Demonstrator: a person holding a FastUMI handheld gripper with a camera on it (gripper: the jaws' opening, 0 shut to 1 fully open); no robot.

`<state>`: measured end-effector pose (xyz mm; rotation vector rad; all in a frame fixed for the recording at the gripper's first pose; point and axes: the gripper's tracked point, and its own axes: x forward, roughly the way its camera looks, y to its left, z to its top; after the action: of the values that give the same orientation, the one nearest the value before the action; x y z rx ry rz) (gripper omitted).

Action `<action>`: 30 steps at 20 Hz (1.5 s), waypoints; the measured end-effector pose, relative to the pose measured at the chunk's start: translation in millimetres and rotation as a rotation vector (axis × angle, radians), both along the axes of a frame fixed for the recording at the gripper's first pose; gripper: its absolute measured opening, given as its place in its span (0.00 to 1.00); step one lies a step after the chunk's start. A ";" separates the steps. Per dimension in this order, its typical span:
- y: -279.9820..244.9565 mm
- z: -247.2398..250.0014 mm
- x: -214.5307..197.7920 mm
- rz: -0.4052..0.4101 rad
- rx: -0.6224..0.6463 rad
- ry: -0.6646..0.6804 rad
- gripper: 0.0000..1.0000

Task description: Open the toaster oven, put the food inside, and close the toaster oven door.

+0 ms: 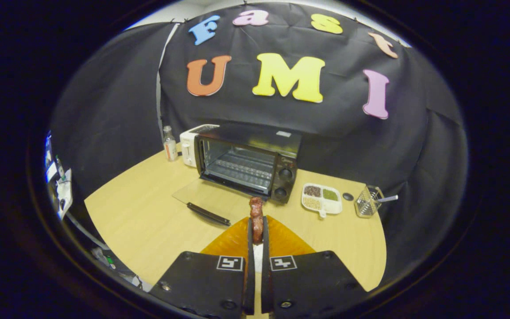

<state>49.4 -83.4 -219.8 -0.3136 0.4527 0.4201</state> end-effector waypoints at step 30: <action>153.5 -98.8 211.3 -0.331 1.012 0.214 0.09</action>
<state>260.8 70.1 -318.5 0.7837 0.4376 0.3127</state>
